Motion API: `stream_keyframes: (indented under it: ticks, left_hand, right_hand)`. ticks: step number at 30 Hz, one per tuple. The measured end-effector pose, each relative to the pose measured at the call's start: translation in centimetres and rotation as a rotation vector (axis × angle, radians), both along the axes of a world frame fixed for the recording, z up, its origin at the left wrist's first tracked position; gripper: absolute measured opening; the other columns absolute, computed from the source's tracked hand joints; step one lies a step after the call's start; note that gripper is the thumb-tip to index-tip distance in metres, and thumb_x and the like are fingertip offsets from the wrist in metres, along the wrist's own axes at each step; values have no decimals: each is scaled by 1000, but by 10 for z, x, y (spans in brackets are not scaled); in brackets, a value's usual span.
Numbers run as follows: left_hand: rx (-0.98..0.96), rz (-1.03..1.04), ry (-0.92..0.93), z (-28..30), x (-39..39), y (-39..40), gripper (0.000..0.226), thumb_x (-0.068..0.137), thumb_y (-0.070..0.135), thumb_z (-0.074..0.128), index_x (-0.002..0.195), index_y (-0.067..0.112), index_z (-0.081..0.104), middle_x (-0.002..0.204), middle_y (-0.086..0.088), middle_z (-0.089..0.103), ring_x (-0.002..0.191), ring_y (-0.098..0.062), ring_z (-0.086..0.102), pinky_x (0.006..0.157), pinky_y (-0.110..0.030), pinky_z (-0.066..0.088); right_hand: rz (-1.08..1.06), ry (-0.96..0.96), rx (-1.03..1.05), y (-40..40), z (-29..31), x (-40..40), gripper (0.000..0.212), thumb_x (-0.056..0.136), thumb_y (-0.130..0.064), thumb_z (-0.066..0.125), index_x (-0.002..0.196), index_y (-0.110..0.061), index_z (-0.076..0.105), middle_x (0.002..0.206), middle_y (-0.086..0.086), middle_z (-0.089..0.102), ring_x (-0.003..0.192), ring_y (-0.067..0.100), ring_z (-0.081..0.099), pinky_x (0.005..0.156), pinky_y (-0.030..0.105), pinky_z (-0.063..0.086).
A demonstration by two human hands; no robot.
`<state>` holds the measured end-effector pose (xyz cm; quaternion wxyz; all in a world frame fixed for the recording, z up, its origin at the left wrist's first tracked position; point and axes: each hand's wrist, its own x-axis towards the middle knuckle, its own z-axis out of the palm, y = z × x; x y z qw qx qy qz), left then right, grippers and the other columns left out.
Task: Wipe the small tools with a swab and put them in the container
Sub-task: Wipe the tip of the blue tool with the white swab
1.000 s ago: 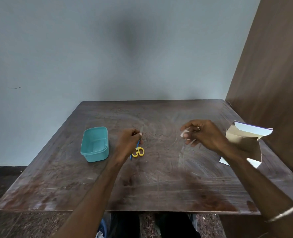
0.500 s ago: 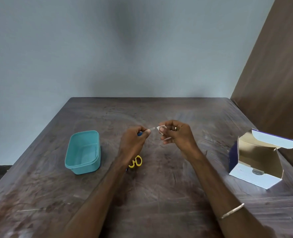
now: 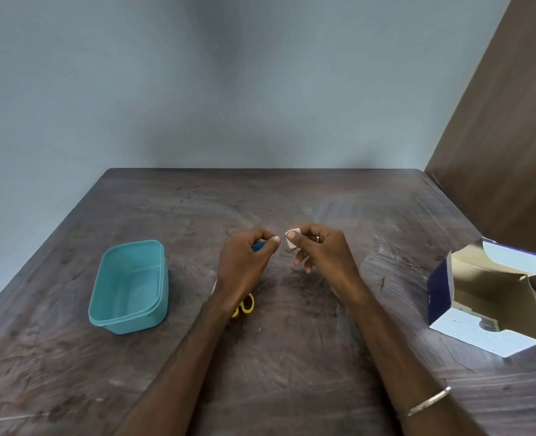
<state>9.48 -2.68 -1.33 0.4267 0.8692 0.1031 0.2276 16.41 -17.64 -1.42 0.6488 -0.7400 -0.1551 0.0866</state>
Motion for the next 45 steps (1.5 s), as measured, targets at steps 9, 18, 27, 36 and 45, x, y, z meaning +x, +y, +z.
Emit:
stream_keyframes:
  ticks: [9,18,27,36,45]
  left_hand:
    - [-30,-12,-34,-7,-4,4,15,94,30,65,92,19,75,83,12,69,79,-3,64,69,-16,49]
    - [-38,-24,-20,-7,-5,6,14,92,29,66,88,19,74,78,10,67,74,-6,62,65,-19,48]
    - [-52,-105,-63,-5,-8,7,18,87,27,73,100,29,60,64,2,55,52,-14,52,49,-40,52]
    - [-96,-83,-104,-6,-8,8,5,89,26,72,90,22,71,74,5,66,60,-14,61,51,-33,54]
    - [-533,-176,2,2,-11,10,10,89,19,73,89,8,74,58,-12,52,42,-13,44,43,-28,50]
  right_hand:
    - [89,-135,-134,2,2,-2,17,99,-19,60,89,-9,70,73,5,73,51,20,64,42,24,45]
    - [106,-110,-103,3,0,-1,18,99,-17,60,86,-8,70,71,7,73,52,21,67,43,27,46]
    - [86,-8,-18,2,2,-1,17,98,-17,61,86,-10,71,70,9,73,51,22,66,44,28,45]
    - [76,-26,13,0,3,-1,17,96,-26,66,92,-10,72,73,8,75,56,27,69,42,26,46]
    - [115,-112,-25,-1,1,0,9,97,-17,65,94,-11,71,71,8,74,54,24,69,44,27,48]
